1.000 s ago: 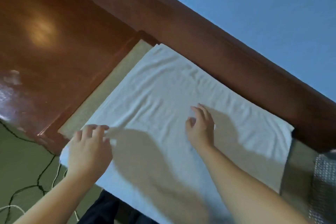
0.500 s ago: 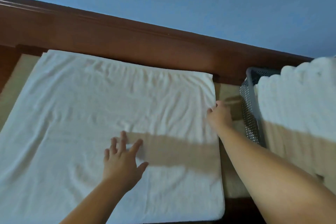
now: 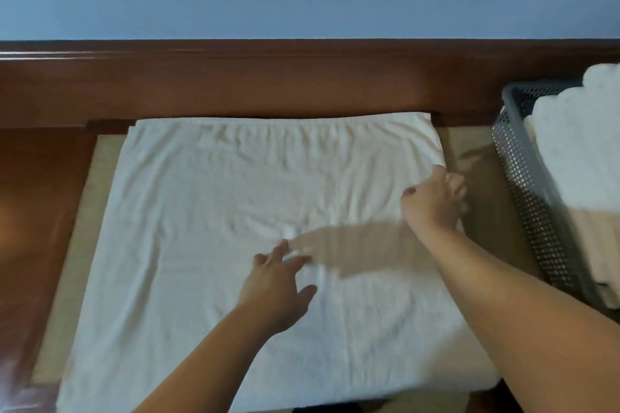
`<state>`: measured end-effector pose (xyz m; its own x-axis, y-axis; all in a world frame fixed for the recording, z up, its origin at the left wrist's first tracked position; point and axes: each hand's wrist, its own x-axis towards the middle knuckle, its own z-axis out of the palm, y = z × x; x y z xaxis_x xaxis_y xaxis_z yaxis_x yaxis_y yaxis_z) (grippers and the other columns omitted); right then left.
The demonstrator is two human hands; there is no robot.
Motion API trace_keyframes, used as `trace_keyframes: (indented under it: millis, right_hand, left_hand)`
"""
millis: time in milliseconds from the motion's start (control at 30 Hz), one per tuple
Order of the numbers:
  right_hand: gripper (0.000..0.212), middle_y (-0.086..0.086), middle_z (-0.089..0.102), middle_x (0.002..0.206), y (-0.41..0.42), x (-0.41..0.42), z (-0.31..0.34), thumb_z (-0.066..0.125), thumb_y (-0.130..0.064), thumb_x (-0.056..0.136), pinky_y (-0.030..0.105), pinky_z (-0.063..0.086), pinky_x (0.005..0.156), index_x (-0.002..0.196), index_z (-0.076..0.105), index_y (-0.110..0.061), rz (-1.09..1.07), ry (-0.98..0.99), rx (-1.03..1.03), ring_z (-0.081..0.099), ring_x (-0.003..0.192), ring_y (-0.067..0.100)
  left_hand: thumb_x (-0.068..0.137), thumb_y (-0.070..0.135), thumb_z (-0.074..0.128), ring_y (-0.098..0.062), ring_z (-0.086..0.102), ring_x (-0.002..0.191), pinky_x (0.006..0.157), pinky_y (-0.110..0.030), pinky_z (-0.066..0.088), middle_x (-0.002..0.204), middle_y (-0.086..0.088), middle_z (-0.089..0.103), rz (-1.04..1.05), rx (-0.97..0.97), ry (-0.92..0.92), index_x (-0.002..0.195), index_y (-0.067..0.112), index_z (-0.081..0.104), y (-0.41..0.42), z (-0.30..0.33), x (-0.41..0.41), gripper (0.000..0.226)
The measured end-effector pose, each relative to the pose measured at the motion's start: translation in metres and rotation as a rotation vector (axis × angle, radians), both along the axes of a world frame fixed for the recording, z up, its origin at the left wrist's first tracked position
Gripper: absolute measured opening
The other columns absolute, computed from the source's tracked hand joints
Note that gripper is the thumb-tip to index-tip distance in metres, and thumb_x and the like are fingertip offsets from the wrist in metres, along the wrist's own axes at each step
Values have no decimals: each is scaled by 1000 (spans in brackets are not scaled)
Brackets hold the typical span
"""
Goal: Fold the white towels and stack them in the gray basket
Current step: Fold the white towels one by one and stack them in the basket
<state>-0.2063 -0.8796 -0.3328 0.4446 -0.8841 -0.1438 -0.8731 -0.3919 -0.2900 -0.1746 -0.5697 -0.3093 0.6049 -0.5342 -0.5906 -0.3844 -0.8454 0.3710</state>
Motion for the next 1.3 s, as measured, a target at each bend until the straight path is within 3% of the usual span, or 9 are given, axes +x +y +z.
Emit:
trace_keyframes:
  millis: [167,367,533,700,833,967,1033,1133,1300]
  right_hand:
    - [44,15,52,135,172,13,-15,71,-20,79,53,41,104,122,64,-15,294,-87,-7,50,123,41]
    - [10,1,57,88,370,63,-9,63,-25,86,38,51,66,92,61,-18,610,-224,203,61,85,30]
    - [38,0,62,102,478,106,5,52,-54,98,37,53,76,108,57,-17,718,48,429,62,95,25]
    - [58,3,56,106,513,113,-1,51,-68,93,36,47,76,111,55,-13,657,187,339,56,100,25]
    - [46,5,53,104,524,123,4,59,-55,88,37,42,72,106,51,-13,590,289,287,57,97,27]
    - [60,10,46,109,536,127,11,73,-54,80,40,43,76,113,46,-12,583,536,318,52,96,29]
    - [50,14,45,114,541,122,14,72,-32,84,42,42,80,122,47,-10,598,608,293,52,102,31]
    - [44,15,51,120,537,106,18,64,-14,86,45,46,90,126,48,-7,584,527,307,56,109,33]
    - [36,1,53,115,489,53,41,61,-23,87,39,50,83,118,43,-21,329,284,339,61,107,27]
  left_hand:
    - [101,38,57,-26,62,111,96,-35,49,119,-1,64,346,-188,-105,124,35,67,85,-6,97,25]
    - [99,48,56,-36,47,127,108,-45,40,137,-16,50,402,87,-189,142,24,49,192,-10,230,49]
    - [94,60,61,-40,48,131,103,-52,51,146,-18,39,490,129,-85,154,13,32,200,-16,293,82]
    - [87,65,61,-39,59,121,98,-47,56,146,-20,44,627,117,10,159,-1,18,182,-22,320,106]
    - [70,58,52,-36,66,103,89,-45,59,125,-14,60,638,122,11,142,18,55,181,-39,336,83]
    - [83,33,56,-32,68,98,90,-43,61,116,-9,65,649,-20,48,124,15,56,173,-15,323,44]
    - [86,26,55,-31,70,100,90,-43,61,114,-10,69,634,-71,40,129,11,53,168,-11,321,45]
    - [84,25,55,-27,72,86,74,-34,60,100,-8,72,600,-162,-6,130,13,54,158,-5,322,48]
    - [85,28,60,-25,70,83,70,-30,52,85,-8,74,509,-310,-93,102,9,62,131,23,322,25]
